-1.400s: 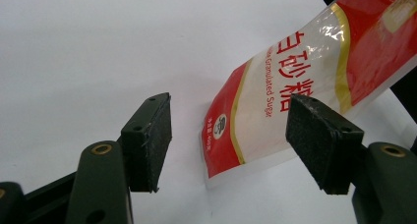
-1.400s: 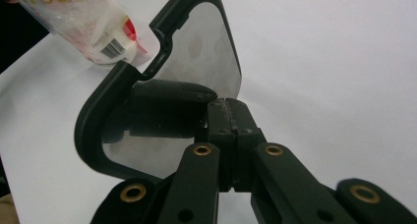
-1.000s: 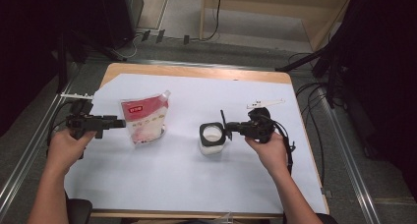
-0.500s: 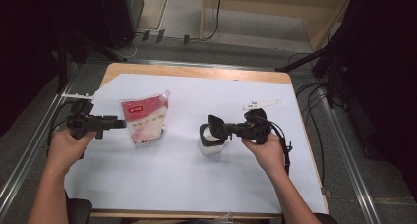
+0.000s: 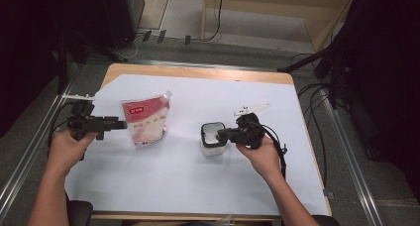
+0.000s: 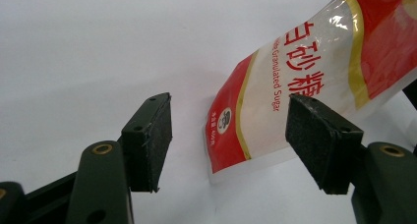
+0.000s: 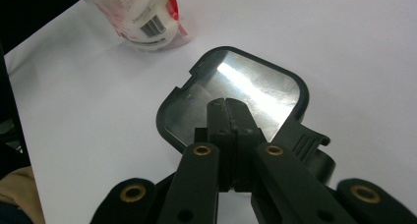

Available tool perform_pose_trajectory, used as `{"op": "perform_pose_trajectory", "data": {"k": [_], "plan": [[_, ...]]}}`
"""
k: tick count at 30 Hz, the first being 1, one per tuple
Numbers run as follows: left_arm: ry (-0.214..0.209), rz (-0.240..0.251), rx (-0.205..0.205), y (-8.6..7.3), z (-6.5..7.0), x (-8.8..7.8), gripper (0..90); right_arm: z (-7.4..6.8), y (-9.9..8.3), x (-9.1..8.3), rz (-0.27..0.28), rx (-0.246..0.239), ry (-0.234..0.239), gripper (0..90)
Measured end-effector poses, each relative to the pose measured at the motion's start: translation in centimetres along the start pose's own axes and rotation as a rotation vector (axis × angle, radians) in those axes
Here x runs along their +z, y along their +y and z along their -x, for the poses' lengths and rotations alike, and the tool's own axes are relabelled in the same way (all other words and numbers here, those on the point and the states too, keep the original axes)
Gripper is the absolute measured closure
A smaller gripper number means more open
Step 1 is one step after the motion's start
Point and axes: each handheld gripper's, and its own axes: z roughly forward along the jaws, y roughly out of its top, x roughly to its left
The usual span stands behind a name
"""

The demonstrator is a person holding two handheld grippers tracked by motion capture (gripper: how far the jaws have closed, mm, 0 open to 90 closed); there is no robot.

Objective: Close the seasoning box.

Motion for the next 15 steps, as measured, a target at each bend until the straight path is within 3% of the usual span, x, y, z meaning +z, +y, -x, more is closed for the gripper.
{"op": "perform_pose_trajectory", "data": {"k": [6, 15], "plan": [[0.0, -0.004, -0.001, 0.04, 0.07, 0.13, 35.2, -0.17, -0.03, 0.07, 0.002, -0.007, 0.009, 85.6], [-0.005, -0.003, -0.003, 0.19, -0.05, 0.2, 35.0, 0.5, -0.25, -0.84, 0.054, -0.008, 0.002, 71.2]]}}
